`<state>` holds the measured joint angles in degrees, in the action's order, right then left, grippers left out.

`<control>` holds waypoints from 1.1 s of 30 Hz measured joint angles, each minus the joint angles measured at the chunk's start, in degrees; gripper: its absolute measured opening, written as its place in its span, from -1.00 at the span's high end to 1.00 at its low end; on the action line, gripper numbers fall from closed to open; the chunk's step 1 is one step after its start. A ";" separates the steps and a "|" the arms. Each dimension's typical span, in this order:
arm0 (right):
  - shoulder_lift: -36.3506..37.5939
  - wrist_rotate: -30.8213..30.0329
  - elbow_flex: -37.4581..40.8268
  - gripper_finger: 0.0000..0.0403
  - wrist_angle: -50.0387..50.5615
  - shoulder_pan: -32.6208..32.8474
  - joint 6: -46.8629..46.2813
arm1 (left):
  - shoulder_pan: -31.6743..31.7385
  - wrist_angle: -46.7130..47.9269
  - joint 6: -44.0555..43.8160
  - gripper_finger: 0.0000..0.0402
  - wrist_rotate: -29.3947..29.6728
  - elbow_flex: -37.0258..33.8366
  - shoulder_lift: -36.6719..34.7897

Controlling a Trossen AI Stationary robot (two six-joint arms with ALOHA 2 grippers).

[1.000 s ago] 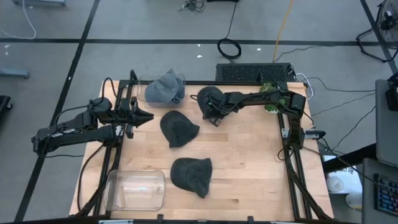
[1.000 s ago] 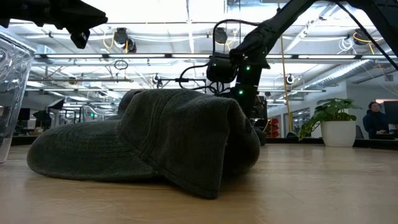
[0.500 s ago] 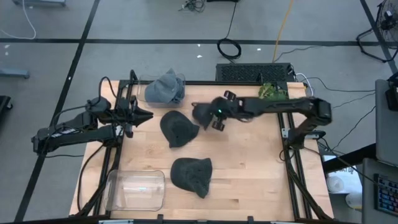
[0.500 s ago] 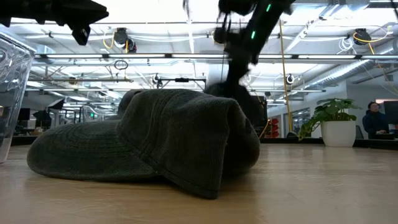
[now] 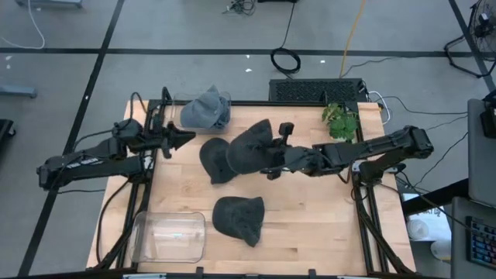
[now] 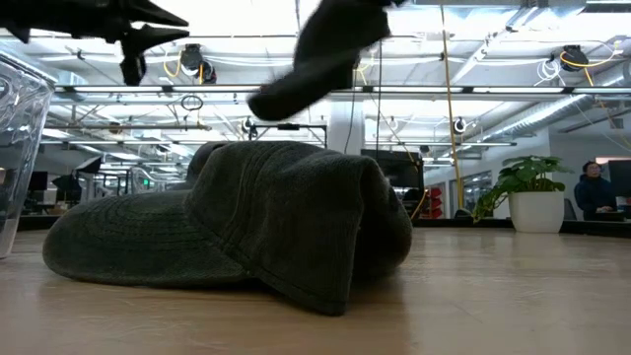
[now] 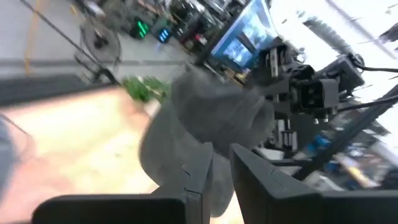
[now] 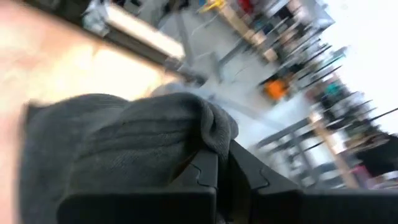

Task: Pick & Place hat
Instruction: Put the top black cap into the bottom transparent bin

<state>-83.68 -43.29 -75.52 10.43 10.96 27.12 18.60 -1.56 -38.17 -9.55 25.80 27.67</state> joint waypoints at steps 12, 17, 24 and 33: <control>-2.48 -6.48 0.00 1.00 -19.72 -1.16 19.46 | -1.17 -15.11 -4.09 -0.05 -5.18 -0.02 16.03; -2.42 -6.36 0.00 1.00 -24.69 -1.60 22.08 | -1.17 -17.66 -5.23 -0.36 -5.71 -0.02 18.20; -2.39 -4.56 0.00 1.00 -32.72 -1.60 26.16 | -1.17 -18.63 -5.59 -0.47 -4.73 -0.02 21.70; -3.50 -2.88 -0.02 1.00 -32.84 -2.32 24.93 | -2.19 -28.30 -5.88 -0.48 -4.49 -0.02 25.23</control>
<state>-87.19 -46.17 -75.54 -22.41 8.64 52.05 16.41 -29.86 -44.05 -14.04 25.78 52.90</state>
